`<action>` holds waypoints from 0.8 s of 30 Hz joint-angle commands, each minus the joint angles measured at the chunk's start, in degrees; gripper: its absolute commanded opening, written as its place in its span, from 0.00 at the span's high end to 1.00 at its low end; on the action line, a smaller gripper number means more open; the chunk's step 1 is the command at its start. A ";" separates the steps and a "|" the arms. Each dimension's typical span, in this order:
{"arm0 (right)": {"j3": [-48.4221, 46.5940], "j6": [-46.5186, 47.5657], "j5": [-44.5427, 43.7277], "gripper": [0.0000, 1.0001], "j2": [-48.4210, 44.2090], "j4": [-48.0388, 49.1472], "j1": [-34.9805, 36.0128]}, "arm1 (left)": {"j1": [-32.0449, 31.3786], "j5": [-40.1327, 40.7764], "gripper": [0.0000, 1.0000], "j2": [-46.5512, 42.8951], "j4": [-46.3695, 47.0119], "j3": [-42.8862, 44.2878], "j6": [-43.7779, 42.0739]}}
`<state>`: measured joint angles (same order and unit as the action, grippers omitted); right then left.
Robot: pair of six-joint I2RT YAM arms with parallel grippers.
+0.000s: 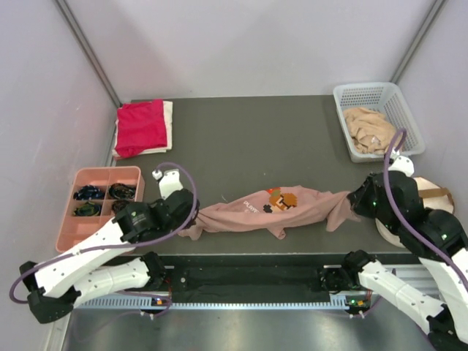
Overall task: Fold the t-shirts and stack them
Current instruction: Flatten out the tshirt
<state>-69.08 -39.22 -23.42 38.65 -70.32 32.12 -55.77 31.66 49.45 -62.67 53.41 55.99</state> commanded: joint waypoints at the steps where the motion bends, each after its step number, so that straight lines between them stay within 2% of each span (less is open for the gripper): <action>1: 0.43 -5.16 4.60 1.00 -1.47 -2.10 -0.13 | 0.13 -6.96 1.00 -5.93 1.59 -2.60 7.47; 9: 7.99 -6.65 9.71 1.00 -0.51 1.67 -0.13 | 0.13 -18.10 1.00 -7.62 4.74 -10.25 10.46; 10: 8.34 -6.92 9.88 1.00 -0.42 1.77 -0.13 | 0.13 -19.08 0.97 -7.70 5.19 -10.60 10.55; 11: 8.96 -6.92 10.06 1.00 -0.25 1.94 -0.21 | 0.05 -19.79 0.89 -7.79 5.46 -10.95 10.72; 13: 9.66 -6.66 9.97 1.00 0.28 2.65 -0.21 | 0.05 -20.41 0.67 -8.32 5.20 -10.26 10.11; 15: 9.93 -6.48 9.80 1.00 0.89 3.09 -0.21 | 0.05 -17.79 0.54 -8.41 2.66 -7.02 9.06; 16: 10.28 -6.31 9.88 1.00 1.07 3.87 -0.13 | 0.05 -16.38 0.29 -7.88 1.86 -3.87 8.36; 19: 11.07 -6.31 10.59 1.00 1.77 5.54 -0.13 | 0.05 -10.77 0.19 -5.60 -1.12 2.37 5.81; 21: 11.42 -6.31 11.02 1.00 2.13 6.16 -0.13 | 0.05 -8.47 0.16 -4.11 -1.13 3.89 3.88; 24: 11.86 -6.31 11.46 1.00 2.57 7.04 -0.21 | 0.05 -6.52 0.16 -3.57 4.03 2.68 1.86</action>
<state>-57.43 -45.17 -12.88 40.73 -67.59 32.12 -55.77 19.97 44.77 -62.26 55.81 61.89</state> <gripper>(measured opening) 0.014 0.843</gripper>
